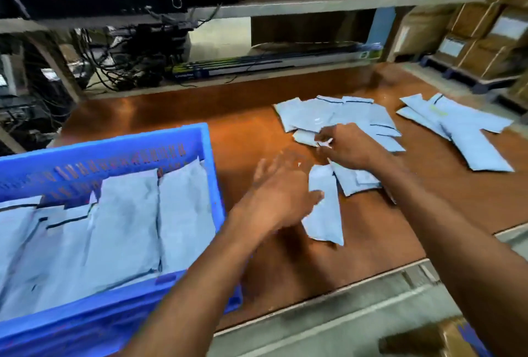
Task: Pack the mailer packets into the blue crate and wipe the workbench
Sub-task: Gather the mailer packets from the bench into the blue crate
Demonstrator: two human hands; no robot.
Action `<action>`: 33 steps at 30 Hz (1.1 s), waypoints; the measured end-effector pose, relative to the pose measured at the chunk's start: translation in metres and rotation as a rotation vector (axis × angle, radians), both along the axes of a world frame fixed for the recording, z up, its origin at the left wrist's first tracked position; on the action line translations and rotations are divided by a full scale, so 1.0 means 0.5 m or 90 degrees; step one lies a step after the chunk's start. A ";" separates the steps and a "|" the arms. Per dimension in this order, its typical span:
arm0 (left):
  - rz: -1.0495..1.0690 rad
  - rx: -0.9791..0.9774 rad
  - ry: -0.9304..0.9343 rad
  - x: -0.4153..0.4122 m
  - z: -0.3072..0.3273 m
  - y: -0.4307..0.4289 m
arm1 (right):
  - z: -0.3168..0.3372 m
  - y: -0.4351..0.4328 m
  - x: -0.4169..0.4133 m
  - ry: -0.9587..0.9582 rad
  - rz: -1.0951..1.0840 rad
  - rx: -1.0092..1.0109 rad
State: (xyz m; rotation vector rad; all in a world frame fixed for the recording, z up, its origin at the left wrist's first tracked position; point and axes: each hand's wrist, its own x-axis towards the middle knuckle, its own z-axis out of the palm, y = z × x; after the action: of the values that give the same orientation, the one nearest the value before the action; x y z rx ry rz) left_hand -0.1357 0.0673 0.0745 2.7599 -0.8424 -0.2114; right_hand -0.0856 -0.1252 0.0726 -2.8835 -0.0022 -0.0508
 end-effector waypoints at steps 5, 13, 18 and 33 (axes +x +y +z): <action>0.020 -0.030 0.110 0.001 -0.175 -0.171 | -0.166 -0.213 -0.030 0.073 -0.102 0.057; 0.103 0.022 0.066 0.076 -0.346 -0.187 | -0.264 -0.278 0.067 0.071 -0.102 -0.051; 0.145 0.014 -0.004 0.074 -0.360 -0.170 | -0.323 -0.252 0.072 0.069 -0.060 -0.100; 0.302 -0.009 -0.063 0.036 -0.385 -0.040 | -0.350 -0.031 -0.107 -0.006 0.045 -0.007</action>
State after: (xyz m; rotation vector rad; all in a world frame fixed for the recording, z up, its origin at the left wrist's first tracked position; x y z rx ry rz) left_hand -0.1179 0.0474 -0.1179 2.8746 -0.1890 0.0212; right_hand -0.1391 -0.1406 -0.1021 -2.8913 -0.1054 -0.0523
